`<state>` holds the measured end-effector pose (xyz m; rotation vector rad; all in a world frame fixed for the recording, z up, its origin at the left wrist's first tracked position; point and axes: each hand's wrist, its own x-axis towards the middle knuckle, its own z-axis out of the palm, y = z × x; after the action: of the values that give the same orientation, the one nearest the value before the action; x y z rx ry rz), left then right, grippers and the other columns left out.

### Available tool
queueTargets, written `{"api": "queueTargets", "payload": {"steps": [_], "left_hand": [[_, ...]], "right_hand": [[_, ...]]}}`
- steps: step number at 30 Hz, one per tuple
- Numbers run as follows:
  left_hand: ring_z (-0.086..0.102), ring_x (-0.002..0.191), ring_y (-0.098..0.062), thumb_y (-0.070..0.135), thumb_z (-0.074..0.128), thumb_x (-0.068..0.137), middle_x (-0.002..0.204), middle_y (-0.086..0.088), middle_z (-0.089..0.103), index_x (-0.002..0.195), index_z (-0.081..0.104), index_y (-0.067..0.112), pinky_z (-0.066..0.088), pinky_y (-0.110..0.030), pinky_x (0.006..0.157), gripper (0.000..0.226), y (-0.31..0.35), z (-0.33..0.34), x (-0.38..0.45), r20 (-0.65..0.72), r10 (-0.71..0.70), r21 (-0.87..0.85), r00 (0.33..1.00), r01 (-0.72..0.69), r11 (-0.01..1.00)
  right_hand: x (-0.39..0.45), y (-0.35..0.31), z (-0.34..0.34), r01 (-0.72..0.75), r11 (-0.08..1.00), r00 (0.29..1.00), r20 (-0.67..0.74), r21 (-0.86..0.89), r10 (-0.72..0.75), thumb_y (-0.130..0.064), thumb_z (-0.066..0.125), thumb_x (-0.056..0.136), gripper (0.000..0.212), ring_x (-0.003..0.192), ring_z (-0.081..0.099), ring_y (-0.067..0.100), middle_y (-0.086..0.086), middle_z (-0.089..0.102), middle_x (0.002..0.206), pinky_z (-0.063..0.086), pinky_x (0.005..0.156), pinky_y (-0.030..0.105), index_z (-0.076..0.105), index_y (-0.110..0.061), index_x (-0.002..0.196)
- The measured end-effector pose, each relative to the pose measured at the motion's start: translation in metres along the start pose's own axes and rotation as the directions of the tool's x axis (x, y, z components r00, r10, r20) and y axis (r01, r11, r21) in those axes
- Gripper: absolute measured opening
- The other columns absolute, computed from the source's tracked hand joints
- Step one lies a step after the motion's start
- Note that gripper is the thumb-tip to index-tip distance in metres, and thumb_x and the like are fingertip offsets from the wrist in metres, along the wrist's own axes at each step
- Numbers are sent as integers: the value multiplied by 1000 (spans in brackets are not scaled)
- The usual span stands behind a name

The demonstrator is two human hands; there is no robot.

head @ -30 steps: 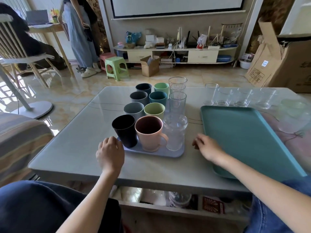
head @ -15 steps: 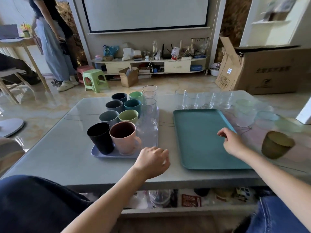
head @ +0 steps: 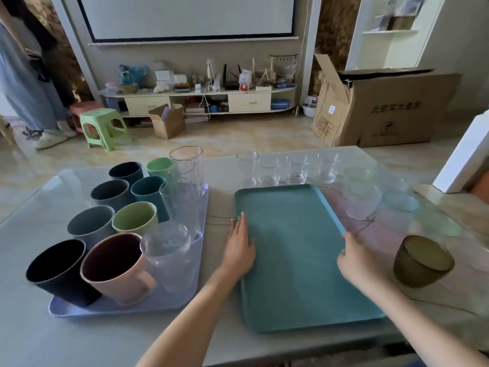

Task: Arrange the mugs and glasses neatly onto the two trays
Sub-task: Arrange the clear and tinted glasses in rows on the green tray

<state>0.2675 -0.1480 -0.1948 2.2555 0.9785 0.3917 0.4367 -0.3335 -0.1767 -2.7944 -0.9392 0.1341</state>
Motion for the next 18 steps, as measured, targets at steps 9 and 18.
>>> {"api": "queueTargets", "payload": {"steps": [9,18], "left_hand": [[2,148,-26,-16,29,81,158,-15,6,150,14,6,5,-27,117,73,-20,-12,1,-80,-65,-21,995,63,998],[14,146,-28,12,40,95,154,-12,28,145,36,16,13,-36,120,50,-22,-23,9,-142,-129,21,981,133,991]], "right_hand": [[-7,-20,-8,37,992,996,-78,-119,-47,-13,39,93,28,76,60,30,12,66,94,37,59,27,48,-11,120],[15,-81,-15,148,981,972,-165,-124,-168,-9,44,87,28,107,57,30,6,61,115,41,91,43,49,-15,115]]}}
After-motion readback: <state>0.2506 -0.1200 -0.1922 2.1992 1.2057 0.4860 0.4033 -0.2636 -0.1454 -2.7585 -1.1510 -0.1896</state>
